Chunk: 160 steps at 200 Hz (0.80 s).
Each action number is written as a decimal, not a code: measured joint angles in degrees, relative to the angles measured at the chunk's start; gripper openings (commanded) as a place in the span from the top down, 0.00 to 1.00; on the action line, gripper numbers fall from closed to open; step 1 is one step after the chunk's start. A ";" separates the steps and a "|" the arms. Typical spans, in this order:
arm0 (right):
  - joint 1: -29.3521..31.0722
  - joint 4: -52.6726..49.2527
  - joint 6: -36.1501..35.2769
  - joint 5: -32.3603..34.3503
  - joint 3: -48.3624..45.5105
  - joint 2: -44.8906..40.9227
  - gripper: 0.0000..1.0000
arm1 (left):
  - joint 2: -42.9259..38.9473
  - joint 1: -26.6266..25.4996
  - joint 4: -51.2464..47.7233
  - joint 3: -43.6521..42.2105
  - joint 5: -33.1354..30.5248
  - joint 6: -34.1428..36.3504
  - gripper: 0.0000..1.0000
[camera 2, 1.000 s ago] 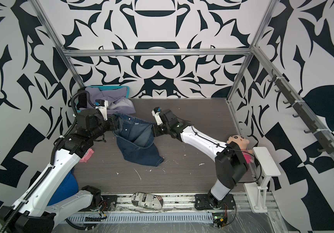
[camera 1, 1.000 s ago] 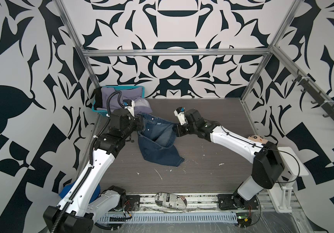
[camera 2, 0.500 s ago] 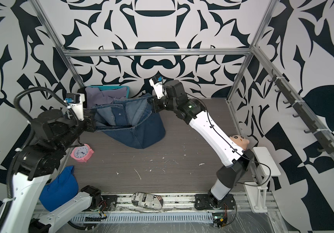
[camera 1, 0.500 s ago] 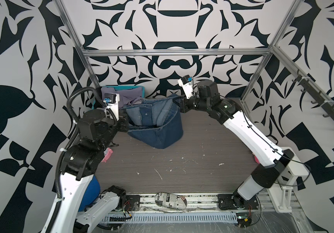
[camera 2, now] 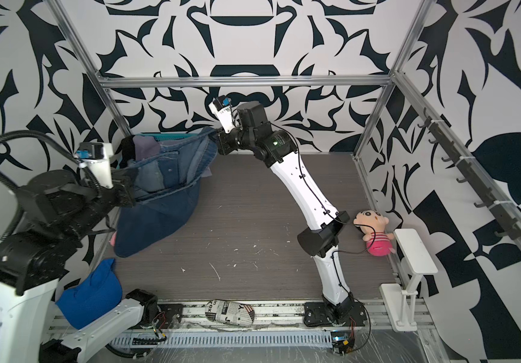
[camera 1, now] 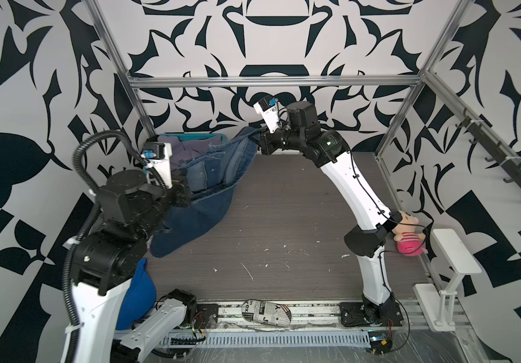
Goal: Fold and stack the skirts
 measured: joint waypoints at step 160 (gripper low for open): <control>-16.79 8.92 9.42 2.08 -48.83 -20.81 0.25 | 10.45 -9.25 27.61 -24.39 12.72 -10.23 0.28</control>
